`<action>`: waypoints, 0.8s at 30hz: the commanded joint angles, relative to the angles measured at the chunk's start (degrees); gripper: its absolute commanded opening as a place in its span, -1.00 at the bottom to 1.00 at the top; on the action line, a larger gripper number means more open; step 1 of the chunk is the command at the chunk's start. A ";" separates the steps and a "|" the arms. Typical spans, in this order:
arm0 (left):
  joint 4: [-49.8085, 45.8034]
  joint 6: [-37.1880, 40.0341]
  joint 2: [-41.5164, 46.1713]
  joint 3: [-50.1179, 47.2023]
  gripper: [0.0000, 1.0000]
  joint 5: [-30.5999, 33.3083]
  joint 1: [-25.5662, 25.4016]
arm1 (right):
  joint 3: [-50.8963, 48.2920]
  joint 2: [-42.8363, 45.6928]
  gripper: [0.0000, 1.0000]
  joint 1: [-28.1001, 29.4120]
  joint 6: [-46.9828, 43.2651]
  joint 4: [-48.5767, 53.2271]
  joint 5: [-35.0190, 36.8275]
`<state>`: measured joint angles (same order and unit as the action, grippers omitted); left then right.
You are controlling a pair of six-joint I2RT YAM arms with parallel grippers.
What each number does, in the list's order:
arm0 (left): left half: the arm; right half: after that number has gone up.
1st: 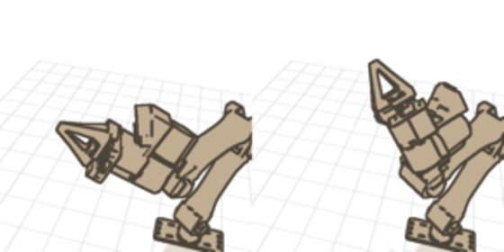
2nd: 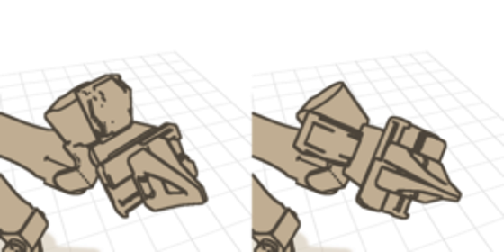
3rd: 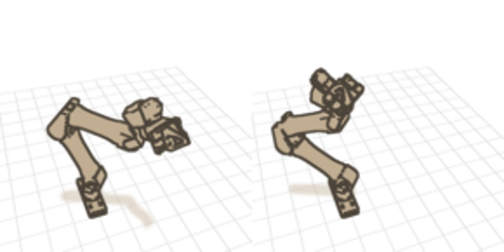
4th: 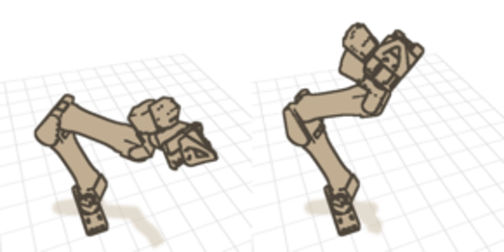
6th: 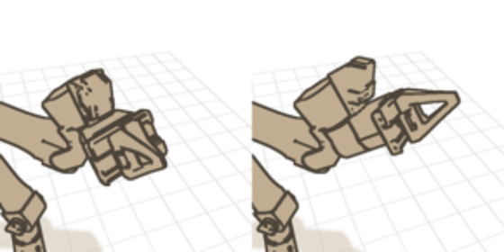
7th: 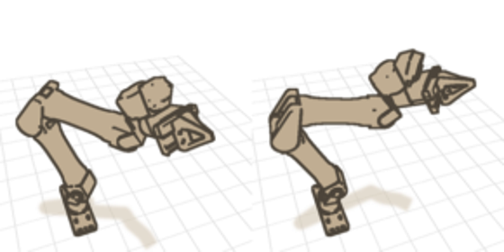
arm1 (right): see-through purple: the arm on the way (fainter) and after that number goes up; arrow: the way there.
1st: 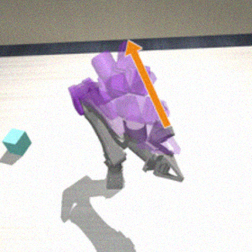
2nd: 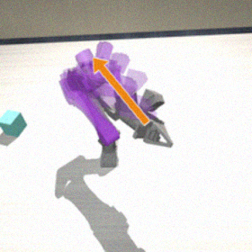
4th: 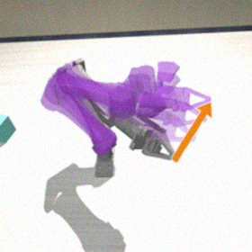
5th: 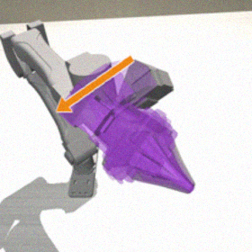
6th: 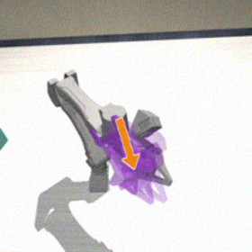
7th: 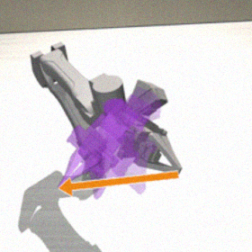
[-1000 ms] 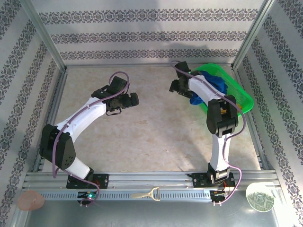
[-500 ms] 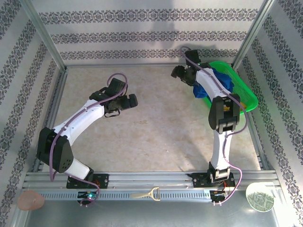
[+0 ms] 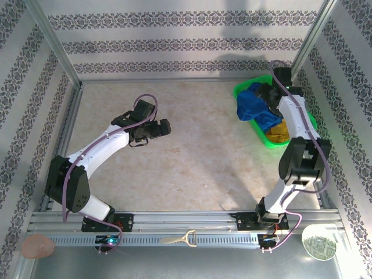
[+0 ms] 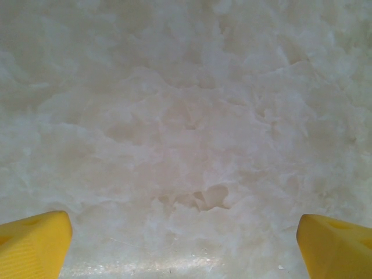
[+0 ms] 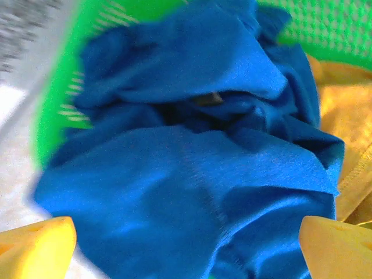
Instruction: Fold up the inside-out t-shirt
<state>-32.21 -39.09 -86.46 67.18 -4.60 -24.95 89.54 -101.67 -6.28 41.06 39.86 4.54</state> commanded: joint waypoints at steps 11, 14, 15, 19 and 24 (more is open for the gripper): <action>-0.07 1.65 0.56 1.77 0.99 -1.11 0.68 | 3.52 -1.94 -1.00 0.09 1.05 -0.68 -8.58; 0.25 1.74 0.45 1.90 0.99 -1.05 0.85 | 2.84 5.72 -1.00 1.54 0.69 -4.85 -12.03; 0.23 1.90 0.32 2.17 0.99 -0.94 0.91 | 3.28 7.80 -1.00 2.43 0.72 -5.91 -13.90; 0.48 2.44 0.05 2.87 0.99 -1.06 2.40 | 7.57 12.19 -1.00 7.60 1.19 -7.00 -19.95; 0.57 3.01 0.48 3.83 0.99 -2.76 6.10 | 12.62 12.61 -1.00 18.22 1.65 -7.09 -22.45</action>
<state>-32.10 -37.65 -86.48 69.23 -6.28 -21.10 100.44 -88.27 6.81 42.09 33.54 -13.23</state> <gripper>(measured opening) 0.993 0.070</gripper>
